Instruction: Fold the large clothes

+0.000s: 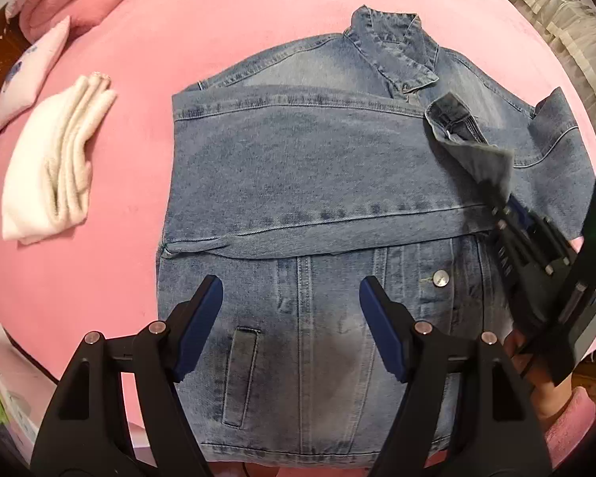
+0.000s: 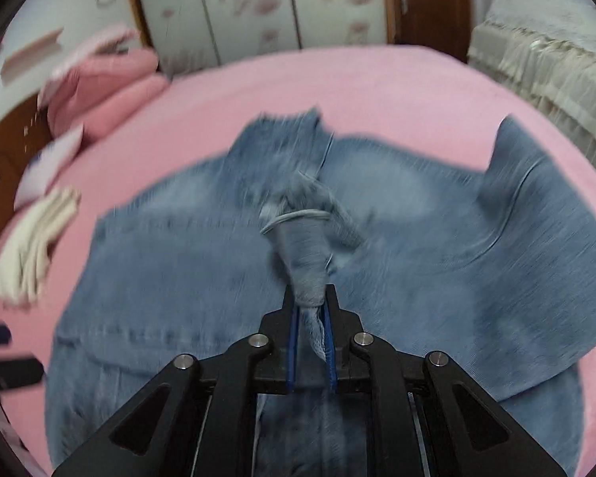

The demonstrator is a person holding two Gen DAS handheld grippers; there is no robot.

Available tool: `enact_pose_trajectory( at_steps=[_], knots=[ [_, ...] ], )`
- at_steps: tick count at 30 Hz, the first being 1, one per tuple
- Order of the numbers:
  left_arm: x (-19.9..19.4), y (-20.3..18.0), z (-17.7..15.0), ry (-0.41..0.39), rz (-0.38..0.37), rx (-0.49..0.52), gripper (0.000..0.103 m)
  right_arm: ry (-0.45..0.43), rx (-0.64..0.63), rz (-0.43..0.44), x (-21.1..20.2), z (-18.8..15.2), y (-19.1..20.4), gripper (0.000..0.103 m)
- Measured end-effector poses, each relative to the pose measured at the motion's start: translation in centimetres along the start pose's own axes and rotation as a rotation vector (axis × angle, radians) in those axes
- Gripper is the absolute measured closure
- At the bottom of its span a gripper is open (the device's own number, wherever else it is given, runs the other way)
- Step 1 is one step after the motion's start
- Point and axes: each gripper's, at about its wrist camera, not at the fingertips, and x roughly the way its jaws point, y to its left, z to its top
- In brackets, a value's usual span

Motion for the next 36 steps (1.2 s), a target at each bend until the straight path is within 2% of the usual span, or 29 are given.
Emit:
enact_pose_trajectory(
  at_steps=[1, 2, 4, 6, 11, 14, 16, 22, 25, 27, 30, 32, 34, 35, 36],
  knots=[
    [0.2, 0.2, 0.0, 0.003, -0.010, 0.006, 0.034, 0.025, -0.005, 0.003, 0.7, 0.0, 0.3, 0.082],
    [0.5, 0.3, 0.1, 0.008, -0.023, 0.014, 0.034, 0.039, -0.002, 0.019, 0.5, -1.7, 1.0, 0.077],
    [0.8, 0.1, 0.3, 0.017, -0.054, 0.020, 0.034, 0.071, 0.019, 0.090, 0.5, -2.4, 0.9, 0.054],
    [1.0, -0.2, 0.5, 0.026, -0.110, 0.009, 0.034, 0.086, 0.023, 0.136, 0.2, -3.2, 0.8, 0.046],
    [1.7, -1.9, 1.6, 0.037, -0.279, -0.028, 0.034, 0.093, 0.038, 0.140, -2.7, -6.0, 1.1, 0.038],
    [2.9, -3.4, 2.7, 0.062, -0.390, -0.073, 0.034, 0.096, 0.093, 0.118, -5.9, -7.5, -0.7, 0.036],
    [3.7, -4.6, 3.5, 0.083, -0.434, -0.093, 0.034, 0.100, 0.151, 0.097, -8.7, -8.9, -1.9, 0.036],
    [6.4, -9.5, 5.5, 0.140, -0.382, -0.095, 0.034, 0.138, 0.344, 0.005, -11.0, -11.2, -6.9, 0.034],
    [8.5, -11.4, 6.2, 0.207, -0.348, -0.129, 0.037, 0.154, 0.443, -0.051, -11.2, -12.3, -10.4, 0.034],
    [9.5, -12.2, 6.4, 0.238, -0.328, -0.151, 0.038, 0.165, 0.477, -0.087, -11.4, -12.8, -12.3, 0.034],
    [10.1, -13.3, 6.5, 0.229, -0.313, -0.167, 0.038, 0.181, 0.491, -0.127, -11.4, -13.2, -15.3, 0.034],
    [10.3, -13.9, 6.6, 0.214, -0.290, -0.178, 0.044, 0.192, 0.489, -0.140, -11.5, -13.2, -17.0, 0.034],
    [10.8, -14.6, 6.7, 0.247, -0.295, -0.195, 0.067, 0.201, 0.478, -0.140, -11.6, -13.1, -18.7, 0.034],
    [10.8, -14.8, 6.8, 0.253, -0.311, -0.212, 0.071, 0.204, 0.470, -0.137, -11.7, -13.1, -19.2, 0.033],
    [10.6, -15.0, 7.0, 0.237, -0.331, -0.237, 0.079, 0.210, 0.454, -0.134, -11.7, -13.0, -19.9, 0.033]
  ],
)
